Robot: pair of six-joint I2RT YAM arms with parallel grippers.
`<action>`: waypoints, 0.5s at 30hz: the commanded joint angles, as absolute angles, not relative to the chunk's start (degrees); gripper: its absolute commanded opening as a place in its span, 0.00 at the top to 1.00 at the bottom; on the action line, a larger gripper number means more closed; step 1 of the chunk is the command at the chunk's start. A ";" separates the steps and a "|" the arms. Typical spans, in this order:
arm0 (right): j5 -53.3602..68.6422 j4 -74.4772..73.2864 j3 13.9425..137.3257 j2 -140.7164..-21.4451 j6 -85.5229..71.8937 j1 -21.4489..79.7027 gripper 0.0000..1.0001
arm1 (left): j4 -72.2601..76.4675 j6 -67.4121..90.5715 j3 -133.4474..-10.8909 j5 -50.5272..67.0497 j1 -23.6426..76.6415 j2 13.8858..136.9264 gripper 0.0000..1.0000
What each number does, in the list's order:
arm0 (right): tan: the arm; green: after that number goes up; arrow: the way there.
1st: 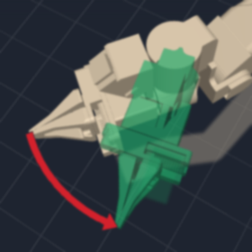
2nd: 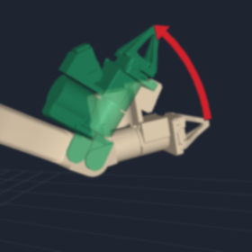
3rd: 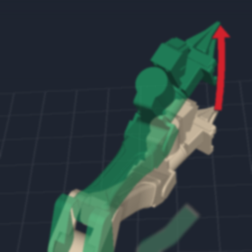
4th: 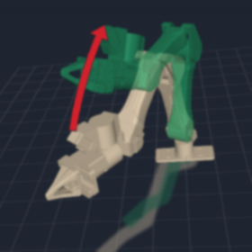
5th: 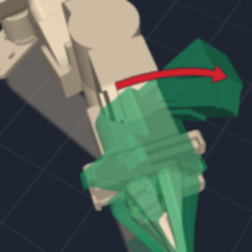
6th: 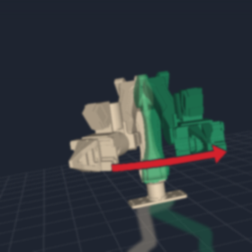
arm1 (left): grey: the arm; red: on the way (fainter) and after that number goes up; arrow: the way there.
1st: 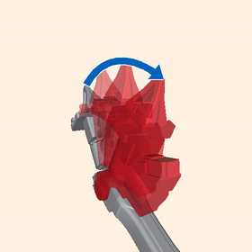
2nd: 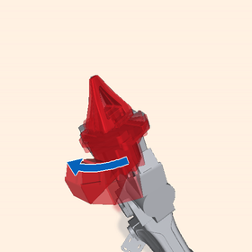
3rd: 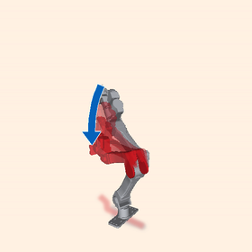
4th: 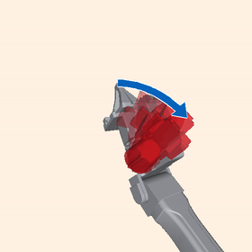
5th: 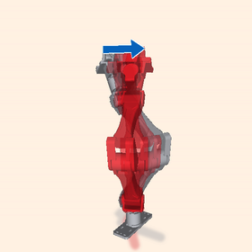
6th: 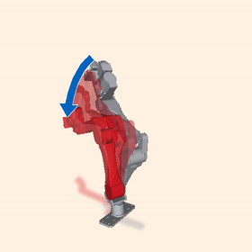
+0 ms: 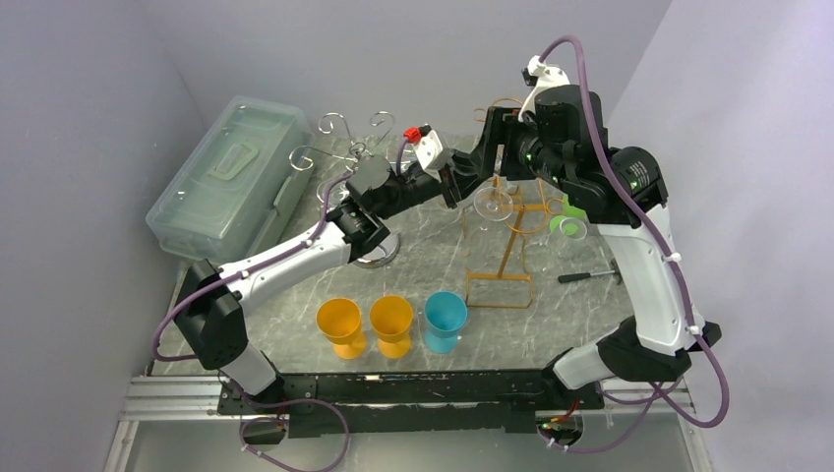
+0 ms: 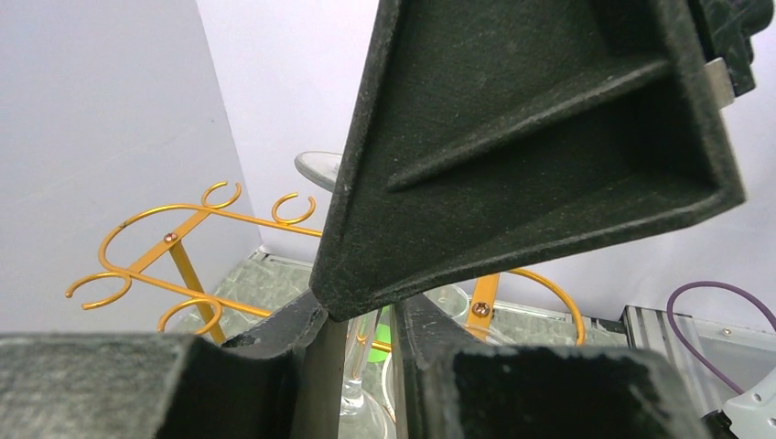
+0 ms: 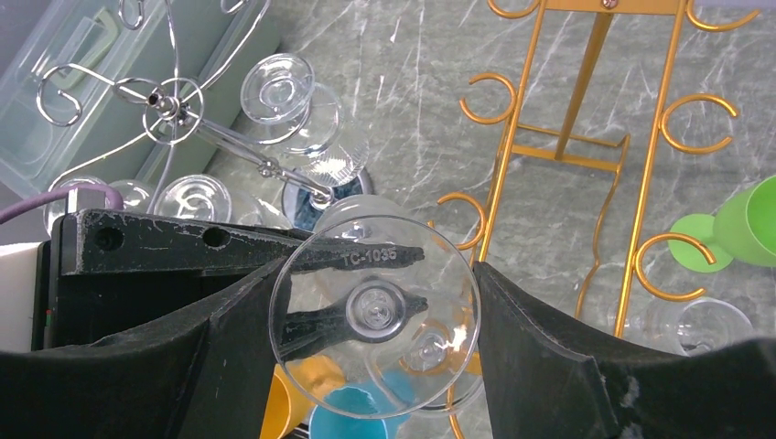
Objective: Take the wine glass off the wine glass rack
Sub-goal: Pick up the wine glass from the wine rack.
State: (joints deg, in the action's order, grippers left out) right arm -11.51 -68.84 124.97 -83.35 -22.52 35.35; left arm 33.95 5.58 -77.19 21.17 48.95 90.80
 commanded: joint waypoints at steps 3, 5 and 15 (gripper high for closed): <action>-10.20 -61.79 124.39 -80.88 -24.48 35.66 0.61 | 35.75 5.21 -80.00 19.28 49.53 90.92 1.00; -10.04 -60.65 123.30 -80.10 -24.52 35.68 0.59 | 36.05 5.32 -80.03 19.04 49.64 90.80 1.00; -8.40 -51.18 116.47 -74.80 -25.29 35.68 0.38 | 36.67 5.58 -80.11 17.14 50.16 89.39 1.00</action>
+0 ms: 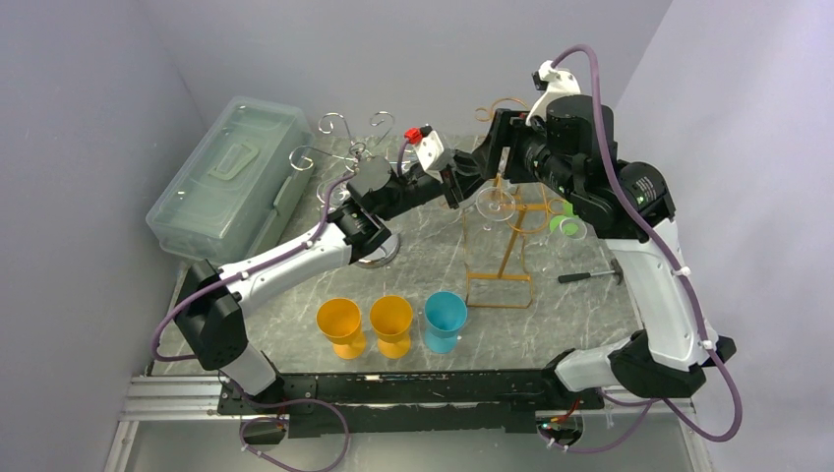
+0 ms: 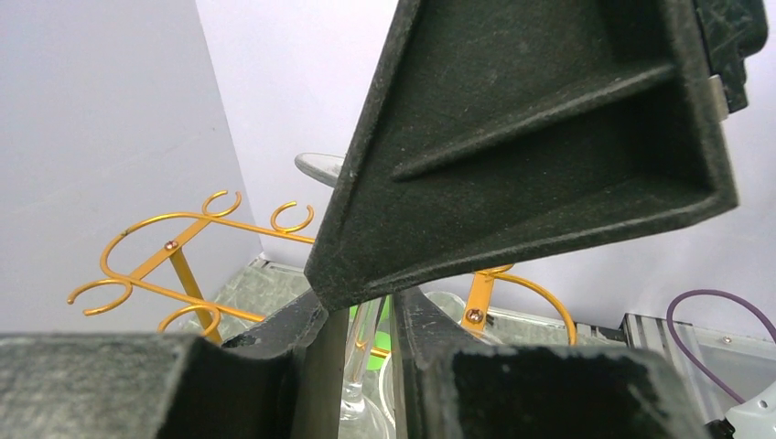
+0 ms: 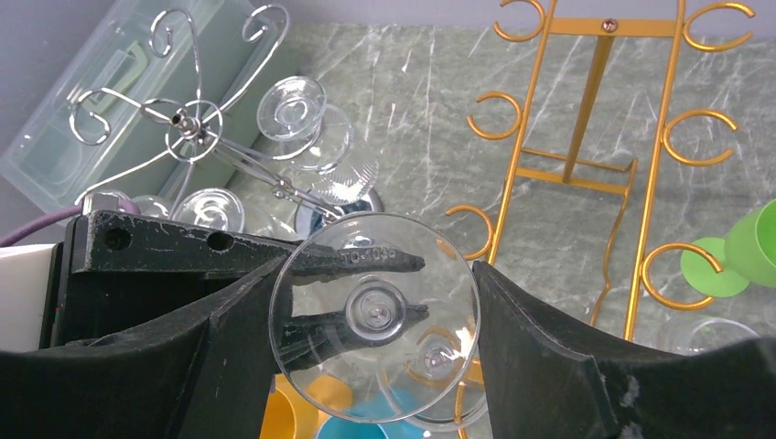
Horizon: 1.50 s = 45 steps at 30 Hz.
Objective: Take the wine glass off the wine glass rack
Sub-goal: Pick up the wine glass from the wine rack.
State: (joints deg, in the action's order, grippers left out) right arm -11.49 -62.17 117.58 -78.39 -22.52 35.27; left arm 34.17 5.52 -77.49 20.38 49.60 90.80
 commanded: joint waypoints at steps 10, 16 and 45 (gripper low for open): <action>-5.77 -44.46 110.55 -72.33 -26.62 35.68 0.20 | 36.77 5.72 -80.49 14.94 50.54 88.77 1.00; -5.93 -40.94 107.92 -70.32 -26.71 35.68 0.13 | 36.44 6.27 -81.14 13.94 50.65 88.60 1.00; -5.87 -15.72 87.52 -56.92 -27.04 35.66 0.01 | 26.68 9.11 -88.27 5.80 50.64 85.18 1.00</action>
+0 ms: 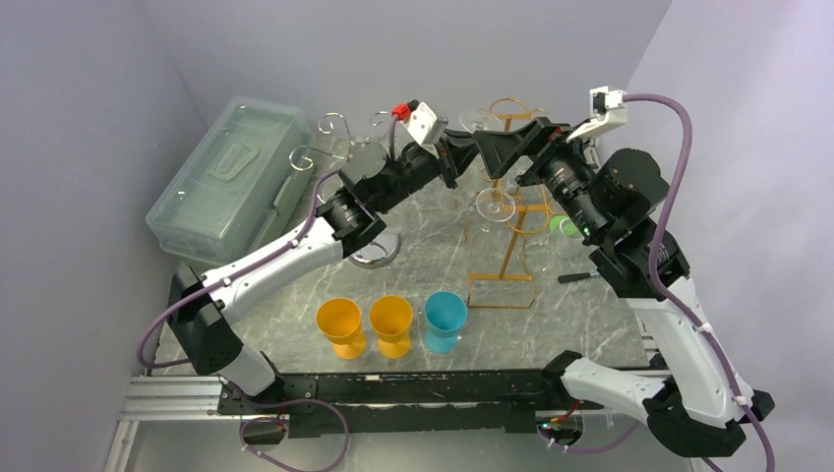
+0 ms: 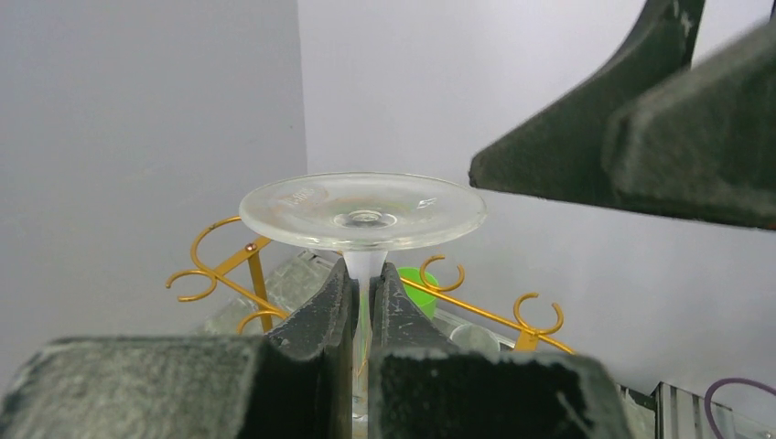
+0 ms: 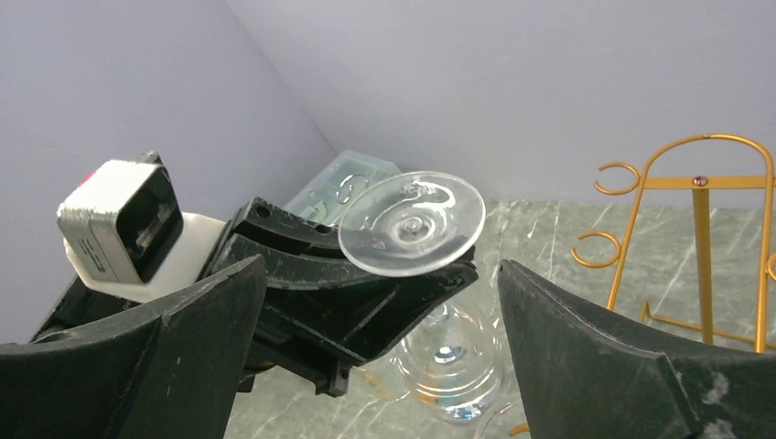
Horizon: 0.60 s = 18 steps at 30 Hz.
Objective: Take the wine glass off the wine glass rack
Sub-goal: Pick up the wine glass from the wine rack.
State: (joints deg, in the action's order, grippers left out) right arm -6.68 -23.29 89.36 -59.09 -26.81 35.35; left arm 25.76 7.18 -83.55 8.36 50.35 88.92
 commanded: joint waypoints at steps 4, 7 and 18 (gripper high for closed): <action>-5.46 -12.90 84.68 -55.04 -26.73 35.68 0.01 | 24.57 10.23 -89.97 3.80 50.66 85.13 1.00; -5.45 -11.36 83.04 -53.56 -26.40 35.68 0.01 | 22.66 11.14 -91.29 2.17 50.67 84.91 1.00; -4.84 -2.87 71.90 -46.45 -24.02 35.66 0.01 | 7.12 23.86 -102.93 -12.05 50.32 84.29 1.00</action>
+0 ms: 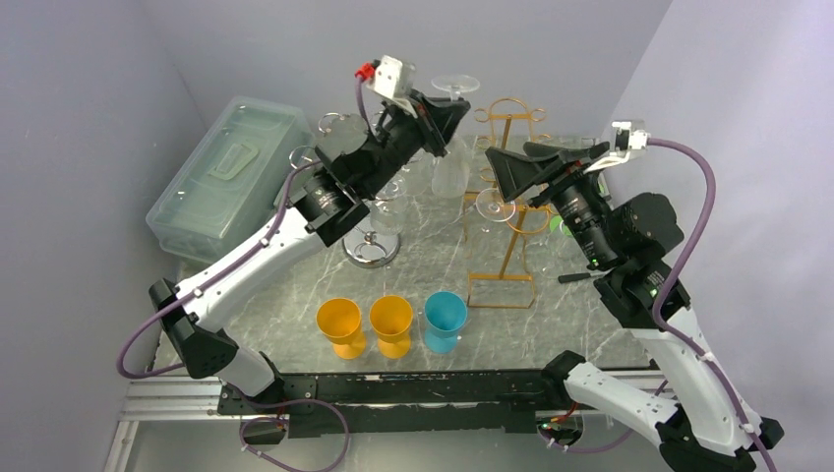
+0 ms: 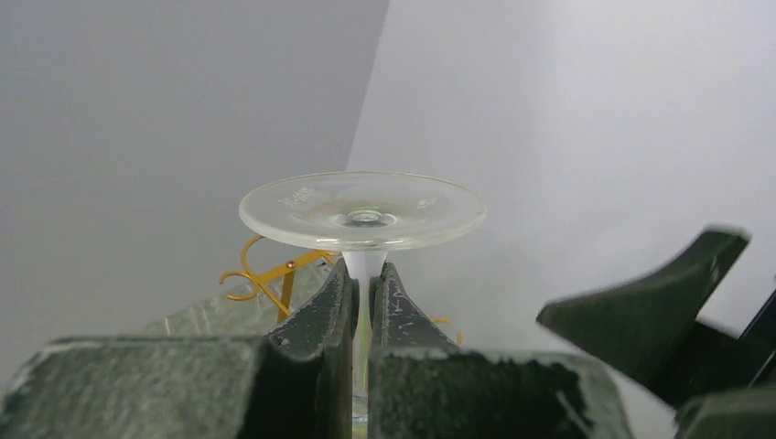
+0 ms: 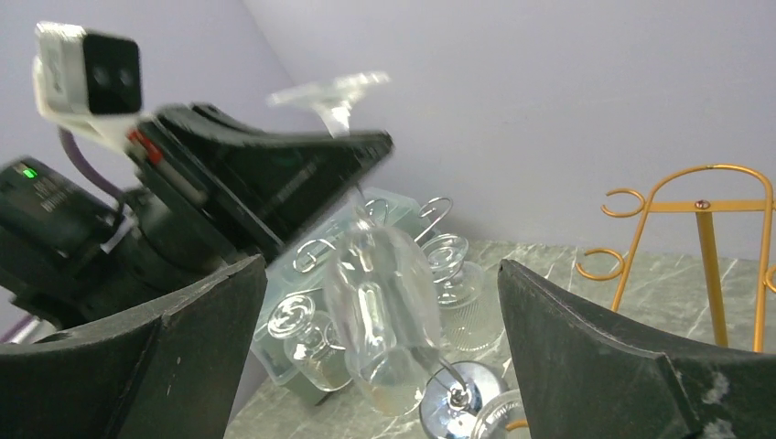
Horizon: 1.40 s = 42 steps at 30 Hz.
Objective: Take the wine glass off the wine glass rack
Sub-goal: Pick up the wine glass from the wine rack, then place the wine glass at the center of the board.
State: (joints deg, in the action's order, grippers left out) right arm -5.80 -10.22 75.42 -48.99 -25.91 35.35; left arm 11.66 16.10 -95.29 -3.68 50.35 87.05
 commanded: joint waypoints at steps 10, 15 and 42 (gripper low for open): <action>-1.80 10.76 59.82 -41.95 -21.64 35.68 0.12 | -2.13 48.42 -107.28 -24.97 48.33 83.09 1.00; -0.27 15.86 57.83 -43.33 -21.55 35.68 0.25 | -1.17 55.35 -106.52 -27.23 47.89 82.33 1.00; 3.26 30.21 60.85 -54.48 -29.52 35.77 0.56 | 6.00 67.93 -100.21 -25.35 47.33 80.30 1.00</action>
